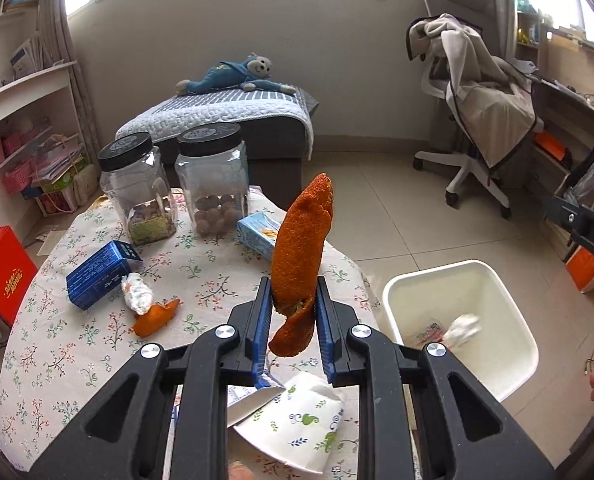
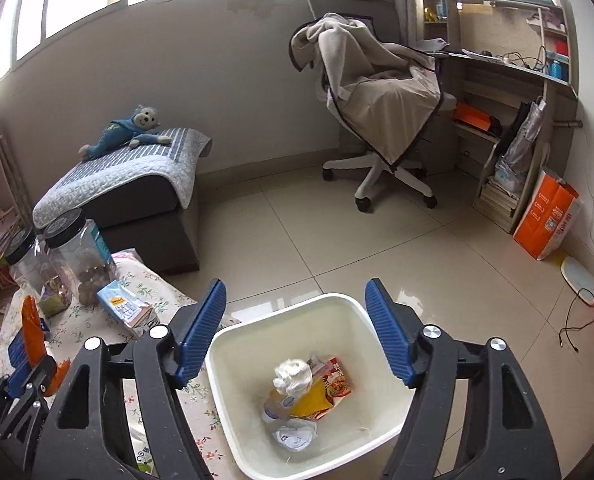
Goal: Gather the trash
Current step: 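Carry the peel and tissue to the white bin and open both tools, then move both tools back toward the blue box and paper cup on the table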
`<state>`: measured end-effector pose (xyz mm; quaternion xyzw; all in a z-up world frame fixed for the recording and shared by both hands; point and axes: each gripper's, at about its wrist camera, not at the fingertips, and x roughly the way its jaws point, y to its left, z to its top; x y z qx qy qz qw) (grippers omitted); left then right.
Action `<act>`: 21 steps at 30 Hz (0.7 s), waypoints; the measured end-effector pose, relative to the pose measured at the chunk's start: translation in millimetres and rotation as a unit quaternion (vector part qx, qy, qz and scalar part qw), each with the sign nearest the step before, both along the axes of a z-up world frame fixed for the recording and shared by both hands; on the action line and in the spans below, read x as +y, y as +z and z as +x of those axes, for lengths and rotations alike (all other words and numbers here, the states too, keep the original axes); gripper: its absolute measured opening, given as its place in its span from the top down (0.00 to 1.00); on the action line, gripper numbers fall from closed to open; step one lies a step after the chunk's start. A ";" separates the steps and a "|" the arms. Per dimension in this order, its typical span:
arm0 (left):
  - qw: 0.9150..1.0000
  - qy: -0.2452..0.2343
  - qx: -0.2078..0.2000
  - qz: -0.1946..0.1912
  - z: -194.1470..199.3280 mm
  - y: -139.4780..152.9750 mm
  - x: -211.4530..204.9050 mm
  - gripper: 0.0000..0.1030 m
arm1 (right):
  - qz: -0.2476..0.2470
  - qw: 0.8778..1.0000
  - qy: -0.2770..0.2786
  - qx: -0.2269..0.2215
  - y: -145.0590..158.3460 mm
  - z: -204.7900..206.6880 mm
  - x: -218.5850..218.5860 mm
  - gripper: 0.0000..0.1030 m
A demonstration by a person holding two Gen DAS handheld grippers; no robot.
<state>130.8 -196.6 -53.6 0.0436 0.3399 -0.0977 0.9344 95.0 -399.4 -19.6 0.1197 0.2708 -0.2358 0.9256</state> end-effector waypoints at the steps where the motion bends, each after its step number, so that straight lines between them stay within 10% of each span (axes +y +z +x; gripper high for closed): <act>1: 1.000 -0.006 0.003 -0.001 -0.4 -0.7 -7.1 0.79 | 0.003 1.000 -0.015 -0.008 1.6 -4.4 -7.5 0.20; 16: 0.995 -0.099 0.028 0.003 -9.6 -1.7 -112.2 0.77 | 0.014 0.988 -0.145 -0.054 15.7 -47.9 -71.1 0.07; 21: 0.991 -0.126 0.037 -0.005 -12.6 0.8 -131.9 0.28 | 0.032 0.983 -0.170 -0.056 13.7 -56.9 -85.9 0.07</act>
